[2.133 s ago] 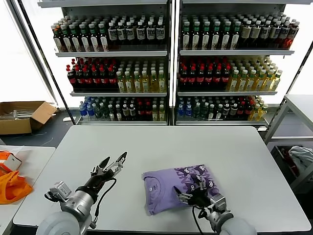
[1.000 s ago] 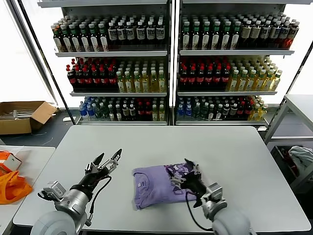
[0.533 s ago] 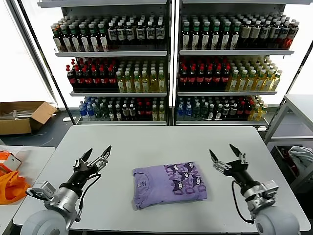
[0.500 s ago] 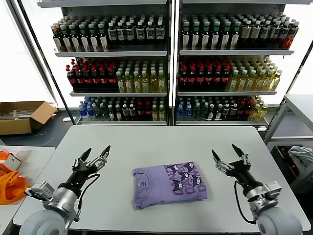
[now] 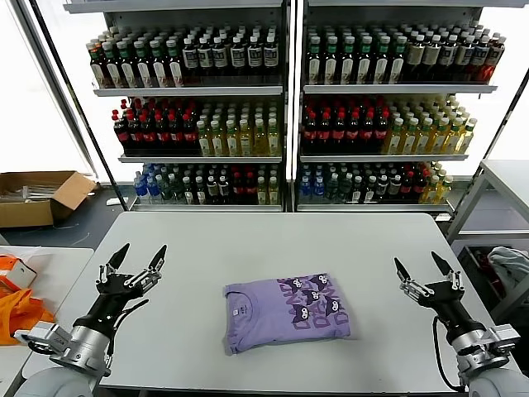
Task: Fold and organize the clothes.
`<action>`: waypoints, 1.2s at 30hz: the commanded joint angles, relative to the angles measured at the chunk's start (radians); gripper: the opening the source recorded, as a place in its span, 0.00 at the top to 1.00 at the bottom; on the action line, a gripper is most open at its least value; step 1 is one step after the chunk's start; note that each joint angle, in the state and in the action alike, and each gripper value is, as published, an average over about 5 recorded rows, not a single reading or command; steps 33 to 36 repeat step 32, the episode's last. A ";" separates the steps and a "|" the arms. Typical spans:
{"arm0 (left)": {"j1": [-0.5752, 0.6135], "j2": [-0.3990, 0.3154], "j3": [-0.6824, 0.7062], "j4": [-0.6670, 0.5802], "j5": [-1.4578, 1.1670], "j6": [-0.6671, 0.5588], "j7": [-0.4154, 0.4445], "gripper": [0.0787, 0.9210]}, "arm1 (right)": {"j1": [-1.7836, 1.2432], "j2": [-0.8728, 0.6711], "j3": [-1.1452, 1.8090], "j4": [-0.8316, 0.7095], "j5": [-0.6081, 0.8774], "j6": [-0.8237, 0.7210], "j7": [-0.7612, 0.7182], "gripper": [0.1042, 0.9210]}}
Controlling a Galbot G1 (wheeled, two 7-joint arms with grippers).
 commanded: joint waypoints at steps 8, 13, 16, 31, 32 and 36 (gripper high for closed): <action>0.033 -0.056 -0.127 0.009 0.099 -0.057 0.149 0.12 | -0.050 0.048 0.138 -0.014 0.022 0.035 -0.015 0.12; 0.038 -0.050 -0.138 0.004 0.056 -0.053 0.152 0.12 | -0.061 0.059 0.142 -0.017 0.018 0.041 -0.012 0.12; 0.040 -0.050 -0.137 -0.002 0.049 -0.051 0.152 0.12 | -0.060 0.063 0.142 -0.016 0.014 0.040 -0.012 0.12; 0.054 -0.052 -0.144 -0.008 0.066 -0.054 0.150 0.12 | -0.055 0.052 0.136 -0.018 0.016 0.037 -0.016 0.12; 0.054 -0.053 -0.143 -0.009 0.070 -0.054 0.150 0.12 | -0.054 0.053 0.136 -0.018 0.015 0.037 -0.016 0.12; 0.054 -0.053 -0.143 -0.009 0.070 -0.054 0.150 0.12 | -0.054 0.053 0.136 -0.018 0.015 0.037 -0.016 0.12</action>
